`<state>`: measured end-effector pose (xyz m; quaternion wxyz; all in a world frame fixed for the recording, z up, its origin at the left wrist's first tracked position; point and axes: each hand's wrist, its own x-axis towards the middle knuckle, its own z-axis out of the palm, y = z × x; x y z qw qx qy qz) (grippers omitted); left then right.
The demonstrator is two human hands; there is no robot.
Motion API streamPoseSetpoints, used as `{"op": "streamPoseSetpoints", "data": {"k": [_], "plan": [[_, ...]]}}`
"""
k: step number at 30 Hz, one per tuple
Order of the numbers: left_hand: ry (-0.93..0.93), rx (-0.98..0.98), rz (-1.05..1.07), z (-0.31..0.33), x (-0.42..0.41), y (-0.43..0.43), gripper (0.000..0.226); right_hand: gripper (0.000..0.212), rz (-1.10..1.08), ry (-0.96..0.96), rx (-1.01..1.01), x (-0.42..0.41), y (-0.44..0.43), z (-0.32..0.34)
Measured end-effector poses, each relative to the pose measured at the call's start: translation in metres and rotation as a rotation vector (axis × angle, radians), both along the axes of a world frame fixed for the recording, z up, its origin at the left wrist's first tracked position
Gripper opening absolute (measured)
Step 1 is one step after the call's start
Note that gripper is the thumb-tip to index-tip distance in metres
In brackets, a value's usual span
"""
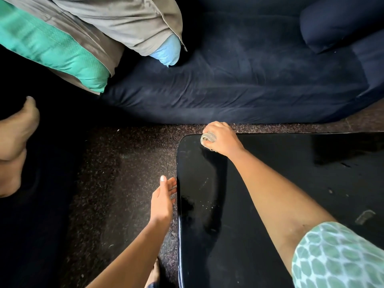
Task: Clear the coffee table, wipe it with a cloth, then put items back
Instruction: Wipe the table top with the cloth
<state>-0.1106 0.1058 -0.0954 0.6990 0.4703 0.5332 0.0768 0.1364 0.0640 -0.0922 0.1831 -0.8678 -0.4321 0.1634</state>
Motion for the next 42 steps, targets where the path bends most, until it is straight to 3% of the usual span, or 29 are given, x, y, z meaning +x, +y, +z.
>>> {"op": "streamPoseSetpoints", "data": {"k": [3, 6, 13, 16, 19, 22, 25, 27, 30, 36, 38, 40, 42], "plan": [[-0.006, 0.008, 0.007, 0.002, 0.0, 0.0, 0.058, 0.036, 0.096, 0.035, -0.057, -0.001, -0.002, 0.005], [-0.017, -0.002, 0.004, 0.004, 0.001, -0.001, 0.059, 0.027, 0.271, 0.01, -0.092, -0.012, -0.007, 0.013], [-0.047, -0.005, -0.007, 0.014, -0.001, -0.013, 0.058, 0.018, 0.718, -0.079, 0.089, -0.079, -0.065, 0.006], [-0.031, 0.019, -0.034, 0.016, -0.004, -0.021, 0.058, 0.017, 0.846, 0.013, 0.068, -0.113, -0.093, 0.0], [-0.027, 0.019, -0.057, 0.015, -0.012, -0.031, 0.055, 0.017, 0.769, 0.185, 0.053, -0.139, -0.116, 0.005], [-0.028, 0.016, -0.065, 0.021, -0.019, -0.039, 0.04, 0.015, 0.581, 0.069, 0.04, -0.118, -0.12, 0.015], [-0.007, 0.031, -0.086, 0.022, -0.029, -0.044, 0.042, 0.02, 0.422, 0.071, 0.06, -0.078, -0.122, 0.021], [-0.007, 0.027, -0.065, 0.017, -0.035, -0.046, 0.055, 0.027, 0.471, -0.021, 0.033, -0.067, -0.122, 0.018], [-0.014, 0.008, -0.046, 0.013, -0.041, -0.049, 0.059, 0.021, 0.581, -0.045, 0.013, -0.093, -0.11, 0.01], [-0.005, 0.004, 0.022, 0.015, -0.039, -0.039, 0.063, 0.007, 0.646, 0.156, 0.093, -0.198, -0.106, -0.005], [0.007, 0.009, 0.038, 0.015, -0.035, -0.032, 0.064, 0.003, 0.424, 0.313, 0.211, -0.216, -0.105, -0.002], [-0.004, 0.011, 0.056, 0.016, -0.03, -0.027, 0.064, 0.016, 0.068, 0.467, 0.401, -0.214, -0.101, 0.009], [-0.018, 0.014, 0.054, 0.016, -0.023, -0.023, 0.064, 0.019, -0.139, 0.459, 0.537, -0.191, -0.103, 0.018]]}}
